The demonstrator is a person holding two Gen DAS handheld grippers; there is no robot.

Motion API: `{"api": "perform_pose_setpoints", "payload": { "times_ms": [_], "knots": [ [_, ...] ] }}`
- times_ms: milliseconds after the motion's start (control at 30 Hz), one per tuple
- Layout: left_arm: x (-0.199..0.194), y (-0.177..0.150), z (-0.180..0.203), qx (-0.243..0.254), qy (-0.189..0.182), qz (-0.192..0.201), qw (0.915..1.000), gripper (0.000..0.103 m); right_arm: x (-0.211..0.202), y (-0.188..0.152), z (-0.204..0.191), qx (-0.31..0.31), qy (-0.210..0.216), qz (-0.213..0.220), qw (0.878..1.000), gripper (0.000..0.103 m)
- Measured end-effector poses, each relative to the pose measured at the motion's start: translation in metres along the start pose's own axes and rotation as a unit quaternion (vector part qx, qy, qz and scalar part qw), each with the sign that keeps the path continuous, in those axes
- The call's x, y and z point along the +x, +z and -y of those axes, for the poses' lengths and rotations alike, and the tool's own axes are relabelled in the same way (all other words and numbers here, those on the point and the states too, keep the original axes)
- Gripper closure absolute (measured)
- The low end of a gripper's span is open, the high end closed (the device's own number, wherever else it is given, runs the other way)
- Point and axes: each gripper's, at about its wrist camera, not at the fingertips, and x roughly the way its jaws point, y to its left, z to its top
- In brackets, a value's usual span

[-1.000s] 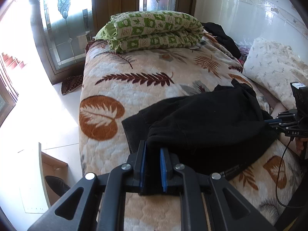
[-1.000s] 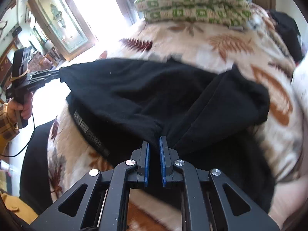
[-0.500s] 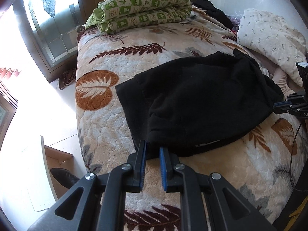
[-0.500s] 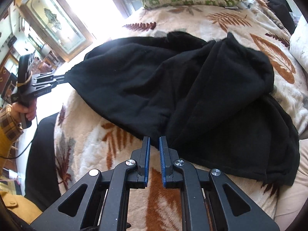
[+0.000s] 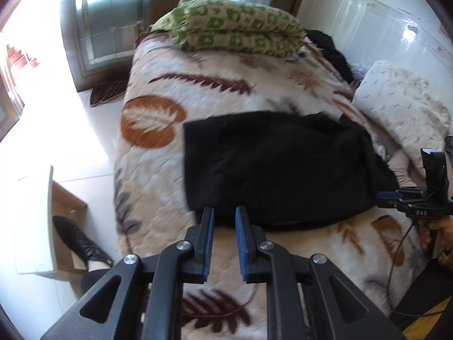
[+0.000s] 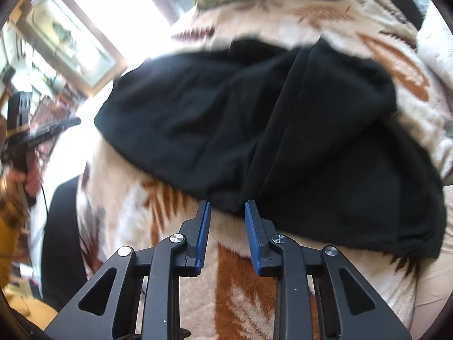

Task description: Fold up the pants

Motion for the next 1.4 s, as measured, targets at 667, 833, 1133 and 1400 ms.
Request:
{"api": "perform_pose_setpoints", "payload": {
  "times_ms": [667,833,1133,1400],
  "knots": [
    [0.083,0.034,0.066,-0.031,-0.055,-0.054,0.9965,0.075,0.013,0.159,0.073,0.095,-0.125,0.027,0.987,0.059],
    [0.093,0.045,0.107,-0.007,-0.109,-0.052,0.9927,0.075,0.050,0.172,0.084,0.086,-0.164,-0.046,0.982,0.089],
    [0.119,0.047,0.205,0.070,-0.207,-0.079,0.9727,0.075,-0.025,0.139,0.091,0.075,-0.153,0.033,0.985,0.094],
    [0.144,0.033,0.264,0.128,-0.214,-0.142,0.9579,0.075,-0.090,0.066,0.106,0.071,-0.180,0.011,0.981,0.094]
  ]
}}
